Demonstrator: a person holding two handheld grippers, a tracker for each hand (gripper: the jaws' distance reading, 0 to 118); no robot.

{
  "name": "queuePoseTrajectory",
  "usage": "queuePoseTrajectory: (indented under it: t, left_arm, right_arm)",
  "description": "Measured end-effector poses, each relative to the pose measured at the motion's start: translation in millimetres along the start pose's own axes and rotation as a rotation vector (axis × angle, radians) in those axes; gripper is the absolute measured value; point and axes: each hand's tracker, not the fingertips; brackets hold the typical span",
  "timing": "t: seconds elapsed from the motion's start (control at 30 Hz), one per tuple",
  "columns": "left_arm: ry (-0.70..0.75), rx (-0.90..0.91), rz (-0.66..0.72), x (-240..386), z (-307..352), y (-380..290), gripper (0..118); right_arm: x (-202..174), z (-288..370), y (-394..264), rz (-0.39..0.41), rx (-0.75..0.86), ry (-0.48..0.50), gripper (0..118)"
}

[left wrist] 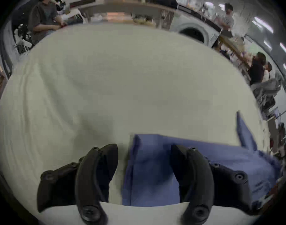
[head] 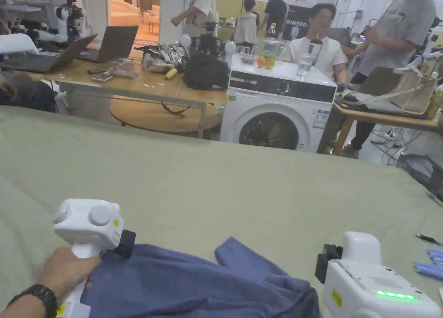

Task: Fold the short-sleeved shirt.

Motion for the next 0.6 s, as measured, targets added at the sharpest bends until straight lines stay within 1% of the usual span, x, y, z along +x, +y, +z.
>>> queuePoseTrajectory:
  t: [0.03,0.07,0.1,0.13,0.17,0.2,0.23,0.3,0.37,0.4,0.43,0.47,0.5,0.53,0.6]
  left_arm:
    - [0.042,0.025,-0.013,8.8,1.0,-0.6,59]
    - [0.056,0.01,-0.054,17.4,0.1,-2.2,38]
    - [0.04,0.032,-0.101,23.2,3.8,-5.7,38]
    - [0.035,0.032,-0.14,25.8,11.6,-9.0,29]
    - [0.022,0.017,-0.145,27.4,15.6,-10.9,19]
    - [0.017,0.024,-0.128,24.6,22.1,-12.7,0]
    - [-0.044,0.045,-0.101,20.3,30.6,-15.2,0]
    - [-0.037,0.109,-0.082,12.0,49.9,-22.8,0]
    - [-0.067,0.157,-0.07,5.8,71.5,-31.2,0]
    - [-0.072,0.186,-0.054,0.2,80.8,-36.2,0]
    - [-0.09,0.207,-0.042,-3.9,91.9,-42.2,0]
    - [-0.094,0.222,-0.023,-6.8,99.4,-46.3,0]
    - [-0.103,0.219,-0.026,-10.3,107.7,-51.6,0]
    - [-0.105,0.235,-0.011,-12.8,112.6,-57.6,0]
    - [-0.11,0.233,-0.017,-16.1,118.4,-65.9,0]
  right_arm:
    - [3.5,-0.9,-0.6,0.006,-0.006,-0.008,0]
    - [6.6,-3.0,-0.7,0.015,-0.014,-0.018,0]
    - [9.8,-6.0,-0.7,0.021,-0.024,-0.022,0]
    - [12.9,-9.4,-0.2,0.023,-0.034,-0.022,0]
    - [15.6,-14.1,1.1,0.026,-0.059,-0.022,0]
    - [17.9,-19.9,3.0,0.034,-0.095,-0.02,0]
    - [20.3,-25.8,4.9,0.036,-0.113,-0.013,0]
    - [23.9,-39.7,8.5,0.048,-0.192,0.007,0]
    - [26.3,-56.3,10.9,0.045,-0.266,0.036,0]
    - [26.9,-66.9,11.7,0.048,-0.306,0.062,5]
    - [26.6,-78.5,10.5,0.05,-0.345,0.077,15]
    - [25.9,-89.1,8.6,0.053,-0.399,0.099,39]
    - [23.9,-100.1,3.1,0.063,-0.447,0.103,58]
    - [20.1,-110.8,-2.9,0.086,-0.491,0.095,67]
    - [15.3,-131.0,-16.8,0.105,-0.583,0.137,68]
